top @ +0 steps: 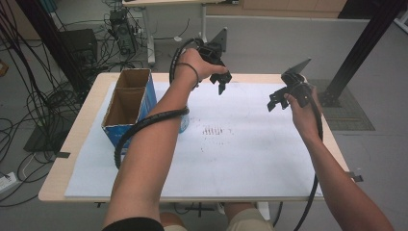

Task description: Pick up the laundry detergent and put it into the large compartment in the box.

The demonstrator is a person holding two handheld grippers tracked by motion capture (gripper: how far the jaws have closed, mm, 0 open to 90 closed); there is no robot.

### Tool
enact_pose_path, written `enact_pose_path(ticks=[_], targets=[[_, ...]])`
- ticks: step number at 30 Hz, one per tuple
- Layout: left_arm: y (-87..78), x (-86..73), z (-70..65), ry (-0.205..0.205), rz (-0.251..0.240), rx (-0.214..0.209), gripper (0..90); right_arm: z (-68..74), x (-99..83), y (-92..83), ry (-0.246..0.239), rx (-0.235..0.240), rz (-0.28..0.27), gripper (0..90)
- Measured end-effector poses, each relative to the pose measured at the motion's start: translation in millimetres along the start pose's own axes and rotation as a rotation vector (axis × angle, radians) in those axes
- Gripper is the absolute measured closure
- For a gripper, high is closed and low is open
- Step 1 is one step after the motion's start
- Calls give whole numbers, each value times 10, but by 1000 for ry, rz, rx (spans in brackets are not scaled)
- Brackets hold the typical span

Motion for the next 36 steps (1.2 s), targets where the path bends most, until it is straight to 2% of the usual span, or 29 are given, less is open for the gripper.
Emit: enact_pose_path(ticks=[16, 18, 36], targets=[[46, 22, 4, 4, 6, -5, 96, 13, -5, -15, 4, -8, 1, 65], [40, 28, 6, 15, 9, -2, 96, 6, -8, -21, 5, -7, 0, 65], [37, 40, 6, 9, 9, 0, 96, -17, -21, -37, 14, -4, -3, 65]])
Point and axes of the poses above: each handheld gripper's, and its own axes: y roughly forward along the jaws, x roughly out of its top, z roughly to its left, the point moved 10 cm from there along y, roughly forward along the jaws, and after that the axes turned 13 degrees about z, right-handed, at the moved point
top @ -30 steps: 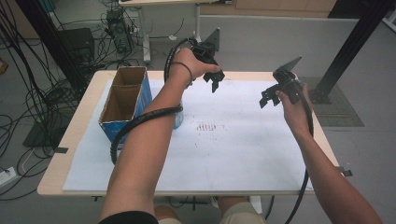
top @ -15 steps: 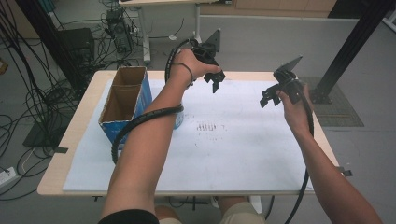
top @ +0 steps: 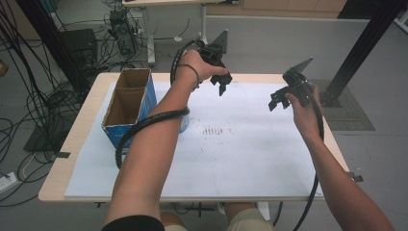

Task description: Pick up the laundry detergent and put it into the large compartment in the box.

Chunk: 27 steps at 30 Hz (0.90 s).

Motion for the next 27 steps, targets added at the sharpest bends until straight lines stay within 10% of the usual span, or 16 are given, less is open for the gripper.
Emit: enact_pose_path(ticks=[27], targets=[[-229, -138, 420, -101, -20, 46, 92, 37, -3, 0, -3, -14, 4, 64]])
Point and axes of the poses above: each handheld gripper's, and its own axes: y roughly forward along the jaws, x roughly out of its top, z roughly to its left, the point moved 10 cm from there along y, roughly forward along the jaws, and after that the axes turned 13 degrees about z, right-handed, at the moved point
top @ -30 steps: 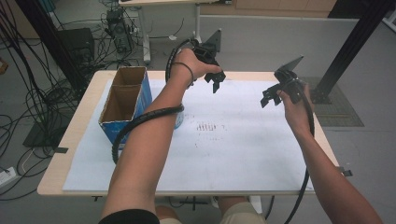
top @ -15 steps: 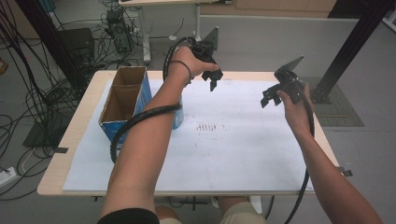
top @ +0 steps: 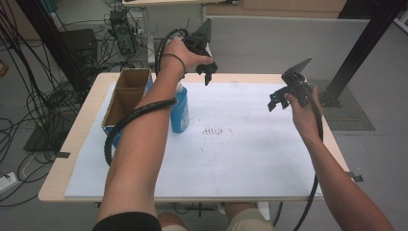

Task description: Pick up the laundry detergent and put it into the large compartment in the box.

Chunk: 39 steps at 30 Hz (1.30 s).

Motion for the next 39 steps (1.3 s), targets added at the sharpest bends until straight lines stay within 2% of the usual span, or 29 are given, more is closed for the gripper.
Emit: enact_pose_path(ticks=[8, 13, 21, 39], targets=[[-19, -22, 234, -53, -3, 6, 93, -16, -1, -4, 5, 1, 2, 64], [-17, -9, 325, -72, 1, 3, 92, -17, 2, -15, 7, 0, 4, 64], [61, 45, 377, -75, 9, -5, 91, -10, 19, -2, 7, -3, 11, 65], [461, 162, 461, -70, 57, -23, 77, -14, 12, 5, 8, -6, 7, 65]])
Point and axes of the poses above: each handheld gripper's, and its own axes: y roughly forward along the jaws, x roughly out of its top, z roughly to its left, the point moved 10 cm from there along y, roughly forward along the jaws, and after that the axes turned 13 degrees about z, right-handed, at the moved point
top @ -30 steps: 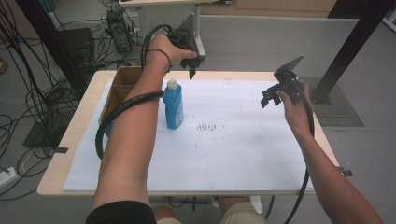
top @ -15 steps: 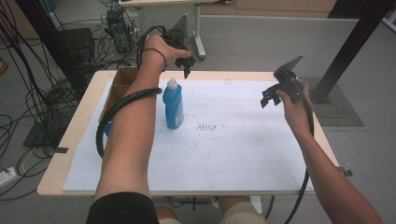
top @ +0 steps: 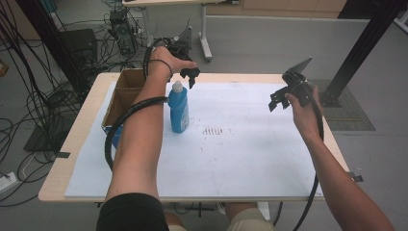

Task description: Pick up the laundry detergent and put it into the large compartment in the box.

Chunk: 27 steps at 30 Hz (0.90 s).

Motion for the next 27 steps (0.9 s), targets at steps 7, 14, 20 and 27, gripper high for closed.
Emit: enact_pose_path(ticks=[7, 14, 20, 27], targets=[[154, 43, -21, 3, 19, 9, 62, -12, -5, -6, 0, 2, -2, 64], [317, 92, -58, 18, 44, 14, 53, -34, -18, -21, 5, 4, -5, 65], [431, 112, -76, 22, 49, 16, 53, -40, -19, -20, 6, 5, -7, 64], [502, 101, -60, 17, 47, 18, 52, -25, -14, -16, 5, 4, -5, 64]])
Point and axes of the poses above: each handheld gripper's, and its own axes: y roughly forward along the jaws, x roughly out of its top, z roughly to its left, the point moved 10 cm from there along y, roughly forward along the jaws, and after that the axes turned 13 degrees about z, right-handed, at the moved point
